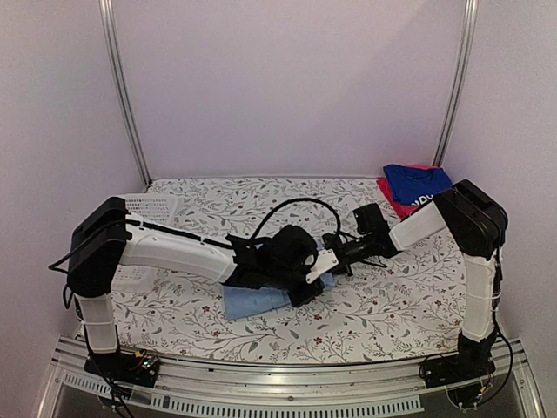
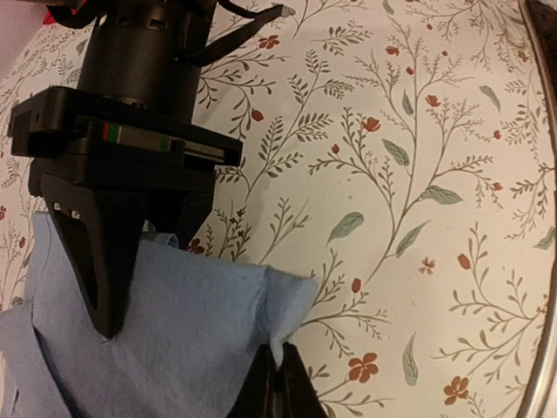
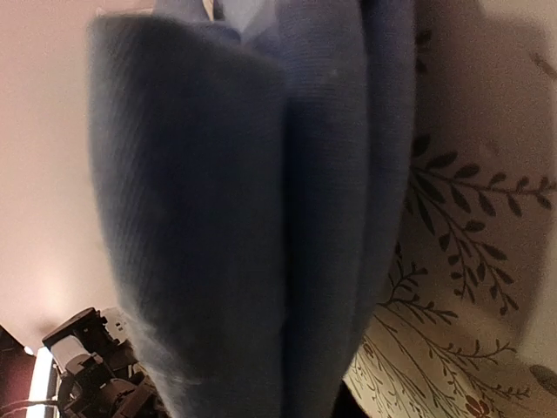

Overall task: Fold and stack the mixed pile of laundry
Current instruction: Pass from the left arm to the right, then place the square-folded shirt at the corner of the board.

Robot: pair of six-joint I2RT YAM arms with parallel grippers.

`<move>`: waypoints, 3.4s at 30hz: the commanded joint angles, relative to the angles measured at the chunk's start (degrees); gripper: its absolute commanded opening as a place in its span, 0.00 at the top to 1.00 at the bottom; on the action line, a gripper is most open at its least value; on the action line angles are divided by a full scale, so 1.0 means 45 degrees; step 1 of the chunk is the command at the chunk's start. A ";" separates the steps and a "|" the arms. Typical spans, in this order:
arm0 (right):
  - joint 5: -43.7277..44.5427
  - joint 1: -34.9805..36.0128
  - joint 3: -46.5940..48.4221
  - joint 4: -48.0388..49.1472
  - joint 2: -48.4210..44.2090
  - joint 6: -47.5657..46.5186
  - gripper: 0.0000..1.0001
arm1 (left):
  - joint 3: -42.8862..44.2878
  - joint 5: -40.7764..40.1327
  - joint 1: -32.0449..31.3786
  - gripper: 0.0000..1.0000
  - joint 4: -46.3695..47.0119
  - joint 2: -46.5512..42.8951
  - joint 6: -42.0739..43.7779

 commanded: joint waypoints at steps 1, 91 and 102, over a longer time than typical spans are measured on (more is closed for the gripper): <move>0.0630 -0.0082 0.0912 0.0311 0.0025 0.0809 0.98 | -0.0078 -0.0877 0.0106 0.87 0.0585 -0.0438 -0.0383; 1.4676 -1.0675 1.6859 -1.2820 0.4032 -1.5885 0.41 | -0.0068 -0.0669 0.4100 0.00 -0.3581 -0.1726 -0.4439; 1.0153 -1.0437 1.5217 -1.2986 0.2886 -1.4404 0.23 | 0.0037 -0.0111 0.6053 0.00 -0.1930 -0.2933 -0.7077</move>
